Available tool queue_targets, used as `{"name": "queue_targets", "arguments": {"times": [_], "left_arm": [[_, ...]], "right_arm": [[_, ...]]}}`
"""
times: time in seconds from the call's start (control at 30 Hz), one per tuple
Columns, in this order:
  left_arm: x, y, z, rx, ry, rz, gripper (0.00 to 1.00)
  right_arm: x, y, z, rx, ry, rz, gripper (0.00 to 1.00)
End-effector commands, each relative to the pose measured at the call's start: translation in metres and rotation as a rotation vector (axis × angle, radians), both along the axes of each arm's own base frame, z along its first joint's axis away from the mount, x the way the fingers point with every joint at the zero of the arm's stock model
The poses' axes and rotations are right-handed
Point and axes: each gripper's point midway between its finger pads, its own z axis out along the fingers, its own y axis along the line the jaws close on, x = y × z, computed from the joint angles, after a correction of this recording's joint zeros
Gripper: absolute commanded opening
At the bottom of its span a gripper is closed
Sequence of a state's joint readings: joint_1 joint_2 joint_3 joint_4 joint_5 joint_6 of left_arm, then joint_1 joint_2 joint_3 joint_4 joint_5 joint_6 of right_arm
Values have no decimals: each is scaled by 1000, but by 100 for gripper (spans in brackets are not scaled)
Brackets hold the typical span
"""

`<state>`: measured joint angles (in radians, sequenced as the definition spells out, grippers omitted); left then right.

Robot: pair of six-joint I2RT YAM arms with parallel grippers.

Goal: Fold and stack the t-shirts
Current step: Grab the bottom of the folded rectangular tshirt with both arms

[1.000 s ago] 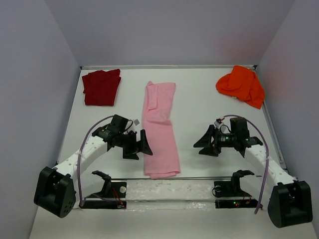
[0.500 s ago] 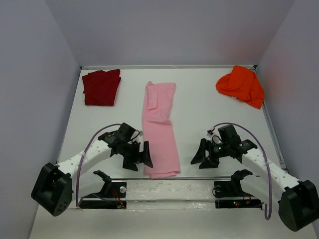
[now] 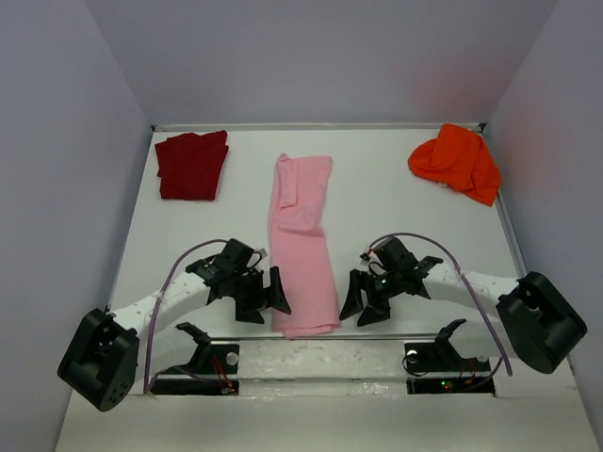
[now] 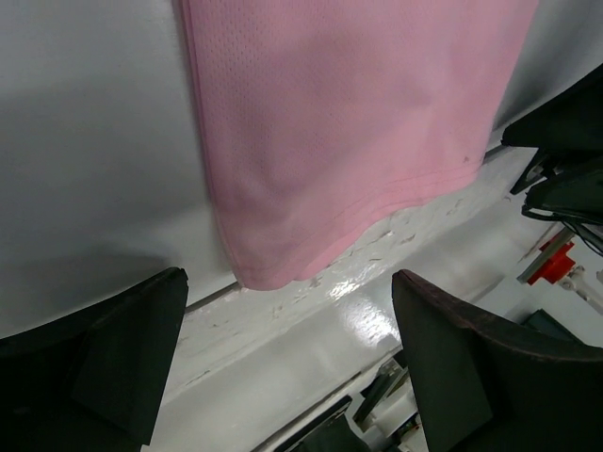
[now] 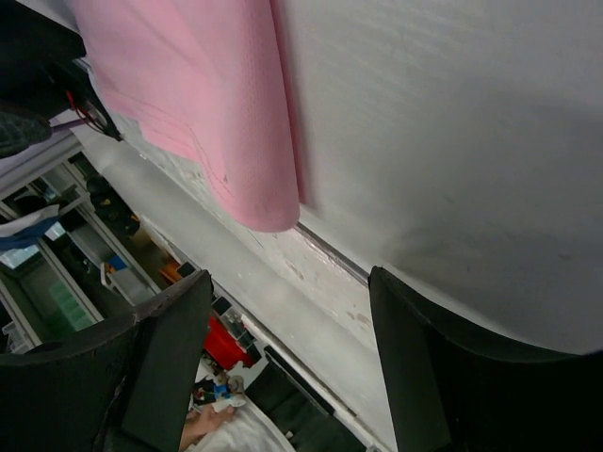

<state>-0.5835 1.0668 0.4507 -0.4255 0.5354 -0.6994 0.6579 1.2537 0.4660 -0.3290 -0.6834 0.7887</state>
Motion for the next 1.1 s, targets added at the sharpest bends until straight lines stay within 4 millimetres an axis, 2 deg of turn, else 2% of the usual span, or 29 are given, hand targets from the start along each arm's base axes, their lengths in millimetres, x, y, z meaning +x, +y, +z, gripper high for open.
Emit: {"name": "queue_targets", "arguments": {"times": [0.0, 0.13, 0.57, 0.8, 1.07], "left_arm": [[4, -7, 3, -47, -18, 30, 99], [9, -10, 5, -62, -34, 49, 99], [-3, -22, 0, -83, 6, 50, 99], [-11, -24, -2, -117, 26, 64, 99], [-24, -36, 4, -203, 48, 100, 99]], "right_arm": [[28, 27, 14, 90, -93, -10, 73], [37, 35, 11, 110, -103, -7, 73], [40, 58, 4, 137, -88, 10, 73], [37, 56, 0, 135, -74, 0, 64], [32, 53, -2, 134, -57, -6, 64]]}}
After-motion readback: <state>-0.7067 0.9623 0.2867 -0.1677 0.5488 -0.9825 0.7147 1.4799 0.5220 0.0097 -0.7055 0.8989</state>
